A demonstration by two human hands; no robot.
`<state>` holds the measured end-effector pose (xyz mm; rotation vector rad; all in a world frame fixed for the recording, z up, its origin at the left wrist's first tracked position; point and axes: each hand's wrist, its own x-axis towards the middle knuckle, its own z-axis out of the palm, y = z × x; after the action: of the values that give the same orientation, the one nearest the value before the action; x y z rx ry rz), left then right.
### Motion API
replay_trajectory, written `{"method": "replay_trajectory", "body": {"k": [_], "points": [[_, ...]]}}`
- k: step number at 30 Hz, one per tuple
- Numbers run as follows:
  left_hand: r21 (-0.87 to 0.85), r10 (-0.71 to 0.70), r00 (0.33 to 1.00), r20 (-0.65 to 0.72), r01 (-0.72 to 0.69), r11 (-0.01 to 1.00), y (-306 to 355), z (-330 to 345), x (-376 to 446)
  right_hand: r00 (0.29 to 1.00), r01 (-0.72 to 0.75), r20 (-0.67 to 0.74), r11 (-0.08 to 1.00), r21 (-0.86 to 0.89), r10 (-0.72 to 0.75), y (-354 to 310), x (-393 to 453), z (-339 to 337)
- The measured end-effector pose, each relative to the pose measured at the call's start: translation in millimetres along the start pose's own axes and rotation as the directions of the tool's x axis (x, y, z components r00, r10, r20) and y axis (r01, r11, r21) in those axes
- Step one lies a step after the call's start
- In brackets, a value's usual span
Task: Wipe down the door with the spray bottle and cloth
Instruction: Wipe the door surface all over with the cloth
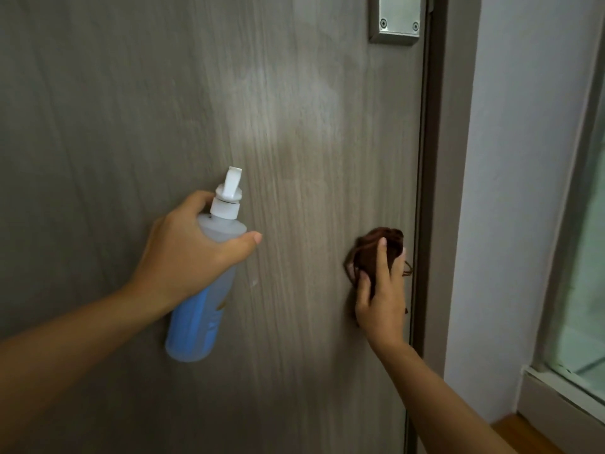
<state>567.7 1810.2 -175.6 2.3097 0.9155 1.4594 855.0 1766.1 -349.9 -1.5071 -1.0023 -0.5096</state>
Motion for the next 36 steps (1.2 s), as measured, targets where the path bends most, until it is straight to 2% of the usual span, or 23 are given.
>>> {"method": "replay_trajectory", "body": {"k": [3,6,10,13,16,18,20,23,25,26,30,33,35,36], "points": [[-0.021,0.007,1.000,0.030,-0.006,1.000,-1.3,-4.8,1.8,0.996,-0.082,-0.036,0.995,-0.056,0.080,22.0,1.7,-11.0],[-0.062,0.025,0.997,0.068,-0.021,0.998,-5.7,-7.6,3.3,0.979,-0.201,-0.041,0.979,-0.020,0.200,28.7,-0.9,-13.0],[-0.070,0.040,0.996,0.079,-0.035,0.997,-9.0,-5.5,1.2,0.967,-0.230,-0.105,0.972,0.051,0.234,8.2,-3.5,-1.5],[-0.079,0.045,0.996,0.071,-0.039,0.996,-7.6,-3.9,-1.1,0.979,-0.159,-0.121,0.986,0.056,0.165,-29.3,-9.9,16.3],[-0.063,0.064,0.996,0.063,-0.060,0.996,-6.3,-4.6,-1.8,0.998,-0.060,-0.034,0.998,0.015,0.061,-66.1,-18.0,32.1],[-0.055,0.067,0.996,0.063,-0.064,0.996,-7.5,-7.1,-1.6,0.997,0.080,0.017,0.996,-0.028,-0.080,-65.8,-14.4,31.1],[-0.064,0.062,0.995,0.072,-0.057,0.996,-9.6,-10.2,-0.7,0.986,0.168,-0.004,0.986,-0.015,-0.168,-52.0,-7.1,26.0],[-0.081,0.057,0.995,0.084,-0.050,0.995,-11.9,-13.2,0.2,0.992,0.089,-0.088,0.995,0.034,-0.086,-45.2,-2.1,27.8],[-0.086,0.061,0.994,0.092,-0.053,0.995,-13.5,-14.3,0.1,0.993,0.007,-0.118,0.999,0.033,-0.003,-60.2,-8.3,41.0],[-0.084,0.063,0.994,0.093,-0.055,0.995,-14.6,-14.6,0.0,0.992,0.010,-0.129,1.000,0.010,-0.009,-72.4,-14.1,48.6],[-0.063,0.064,0.996,0.055,-0.061,0.996,-17.9,-16.5,-1.8,0.963,0.267,-0.005,0.961,-0.073,-0.268,-118.0,-46.3,75.0],[-0.050,0.080,0.995,0.051,-0.077,0.996,-21.5,-19.9,-5.7,0.918,0.395,0.081,0.916,-0.068,-0.389,-114.0,-43.2,67.2],[-0.043,0.088,0.993,0.075,-0.085,0.995,-24.9,-24.7,-7.8,0.921,0.388,0.064,0.919,-0.072,-0.384,-100.7,-32.4,57.0],[-0.039,0.091,0.992,0.085,-0.088,0.995,-27.4,-28.0,-8.2,0.946,0.325,0.026,0.944,-0.061,-0.324,-95.8,-26.0,53.6]]}}
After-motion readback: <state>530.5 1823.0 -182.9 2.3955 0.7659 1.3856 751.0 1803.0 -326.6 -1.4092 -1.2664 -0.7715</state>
